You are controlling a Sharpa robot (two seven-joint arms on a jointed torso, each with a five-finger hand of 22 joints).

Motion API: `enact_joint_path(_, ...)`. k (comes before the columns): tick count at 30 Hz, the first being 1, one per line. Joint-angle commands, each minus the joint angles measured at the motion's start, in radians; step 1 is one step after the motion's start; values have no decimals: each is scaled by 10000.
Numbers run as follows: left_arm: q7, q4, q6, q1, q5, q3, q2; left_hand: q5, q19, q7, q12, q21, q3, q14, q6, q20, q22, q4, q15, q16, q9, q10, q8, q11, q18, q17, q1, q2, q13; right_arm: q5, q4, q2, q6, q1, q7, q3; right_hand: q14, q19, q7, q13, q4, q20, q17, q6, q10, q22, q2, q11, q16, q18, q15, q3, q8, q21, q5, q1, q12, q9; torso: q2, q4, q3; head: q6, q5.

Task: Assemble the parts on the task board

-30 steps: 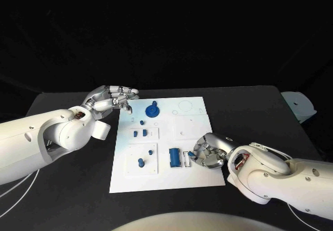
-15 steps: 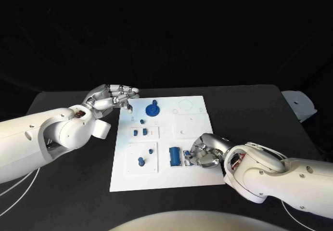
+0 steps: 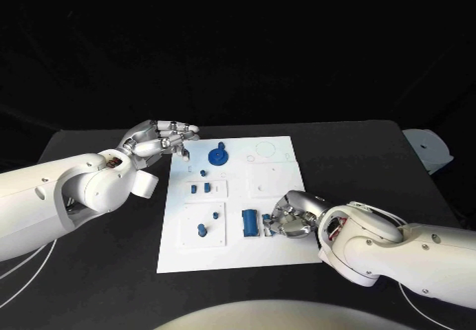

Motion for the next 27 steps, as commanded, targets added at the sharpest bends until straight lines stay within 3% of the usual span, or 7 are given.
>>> enact_joint_path(1, 8, 34, 203, 3, -41, 6, 7, -24, 47, 22, 30, -35, 37, -64, -69, 23, -14, -34, 6, -55, 12, -51, 43, -17, 151, -9, -25, -13, 16, 5, -66, 47, 253, -21, -40, -8, 910, 1028, 69, 1025, 29, -81, 2111, 29, 81, 2628, 32, -8, 28, -67, -77, -26, -13, 54, -84, -116, 39, -9, 2, 6, 0, 5, -5)
enact_joint_path(13, -32, 36, 224, 3, -43, 7, -5, -25, 47, 24, 36, -37, 35, -66, -72, 24, -16, -29, 9, -55, 12, -58, 45, -15, 150, -11, -36, -14, 15, 11, -102, 121, 250, -43, -18, -8, 906, 1028, 94, 1031, 60, -66, 2091, 27, 68, 2628, -49, 15, 14, -67, -58, -191, 1, 54, -1036, -729, 14, -7, -14, -6, -1, -29, 16)
enact_joint_path(19, -40, 31, 229, 3, -43, 7, -6, -25, 48, 27, 41, -40, 34, -67, -76, 25, -18, -22, 11, -55, 11, -63, 47, -12, 149, -12, -48, -13, 14, 23, -40, 77, 244, -51, -5, -8, 907, 1028, 91, 1046, 80, -61, 2094, 41, 76, 2628, -62, 16, 16, -67, -55, -337, 7, 54, -1283, -1048, 31, -14, -15, -10, 0, -26, 9)
enact_joint_path(21, -43, 27, 232, 3, -43, 7, -5, -25, 48, 27, 41, -40, 34, -67, -76, 25, -18, -22, 11, -55, 11, -63, 47, -12, 149, -12, -48, -13, 14, 25, -3, 47, 223, -54, 1, -8, 909, 1028, 78, 1055, 63, -70, 2106, 54, 81, 2628, -116, 4, 22, -67, -65, -515, 22, 54, -741, -1330, 39, -5, -14, -7, 2, -22, 8)
enact_joint_path(22, -45, 26, 234, 3, -43, 7, -5, -25, 48, 28, 44, -42, 33, -67, -78, 26, -19, -18, 12, -55, 11, -66, 48, -12, 148, -13, -55, -12, 14, 20, 25, 23, 204, -56, 5, -8, 910, 1028, 63, 1066, 49, -90, 2113, 52, 86, 2628, -203, -10, 26, -67, -81, -758, 40, 54, 300, -1537, 47, 18, -10, -3, 4, -18, 6)
enact_joint_path(23, -47, 25, 236, 3, -43, 7, -5, -25, 48, 28, 44, -42, 33, -67, -78, 26, -19, -18, 12, -55, 11, -66, 48, -12, 148, -13, -55, -12, 14, 12, 50, 1, 189, -58, 8, -8, 910, 1028, 59, 1070, 56, -95, 2114, 54, 89, 2628, -194, -16, 26, -67, -84, -874, 50, 54, 542, -1585, 49, 28, -11, -4, 6, -17, 8)
enact_joint_path(27, -57, 30, 233, 3, -43, 7, -12, -25, 48, 28, 44, -42, 33, -67, -78, 26, -19, -18, 12, -55, 11, -66, 48, -12, 148, -13, -55, -12, 14, -49, 169, -106, 88, -62, 18, -8, 911, 1028, 56, 1075, 73, -96, 2120, 57, 92, 2628, -190, -16, 29, -67, -87, -984, 57, 54, 580, -1651, 54, 34, -8, -14, 7, -8, 23)
